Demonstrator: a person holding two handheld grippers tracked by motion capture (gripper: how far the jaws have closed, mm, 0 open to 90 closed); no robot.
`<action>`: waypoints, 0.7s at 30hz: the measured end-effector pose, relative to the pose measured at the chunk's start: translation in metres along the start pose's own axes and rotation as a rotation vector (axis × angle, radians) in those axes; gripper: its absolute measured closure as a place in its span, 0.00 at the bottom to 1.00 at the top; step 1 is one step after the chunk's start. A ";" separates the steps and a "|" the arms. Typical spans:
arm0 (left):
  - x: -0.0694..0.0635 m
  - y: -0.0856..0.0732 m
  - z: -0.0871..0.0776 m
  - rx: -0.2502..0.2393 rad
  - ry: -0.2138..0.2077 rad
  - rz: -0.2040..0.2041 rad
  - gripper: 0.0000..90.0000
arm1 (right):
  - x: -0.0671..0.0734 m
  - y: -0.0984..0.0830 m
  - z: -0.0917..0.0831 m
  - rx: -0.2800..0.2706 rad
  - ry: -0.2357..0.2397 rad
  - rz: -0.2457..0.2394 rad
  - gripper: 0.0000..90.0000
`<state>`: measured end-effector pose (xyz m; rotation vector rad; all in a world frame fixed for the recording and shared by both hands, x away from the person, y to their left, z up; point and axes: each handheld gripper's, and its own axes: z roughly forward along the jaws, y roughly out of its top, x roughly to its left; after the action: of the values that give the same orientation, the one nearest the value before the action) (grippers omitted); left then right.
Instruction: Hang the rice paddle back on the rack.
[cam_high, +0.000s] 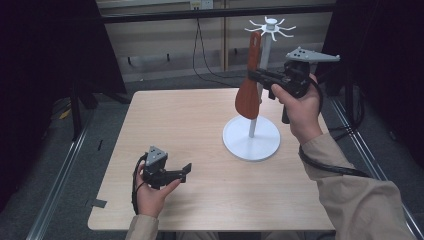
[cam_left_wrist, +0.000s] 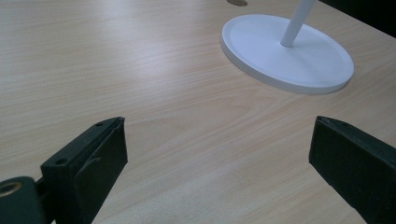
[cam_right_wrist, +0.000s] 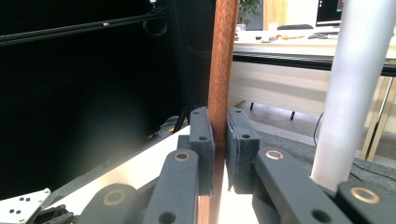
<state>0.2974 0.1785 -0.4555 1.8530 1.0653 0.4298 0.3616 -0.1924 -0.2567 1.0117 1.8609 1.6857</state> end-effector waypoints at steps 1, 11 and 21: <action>0.000 0.000 0.000 0.000 0.000 0.000 0.05 | 0.000 0.000 0.001 -0.002 -0.001 0.001 0.92; 0.001 0.000 -0.001 -0.007 -0.002 -0.008 0.05 | -0.003 -0.003 0.002 -0.010 -0.025 0.001 0.91; 0.003 -0.001 0.000 -0.009 -0.002 -0.016 0.05 | -0.002 -0.003 0.009 -0.015 -0.041 -0.008 0.82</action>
<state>0.2990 0.1811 -0.4567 1.8352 1.0741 0.4231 0.3689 -0.1883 -0.2619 1.0235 1.8214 1.6593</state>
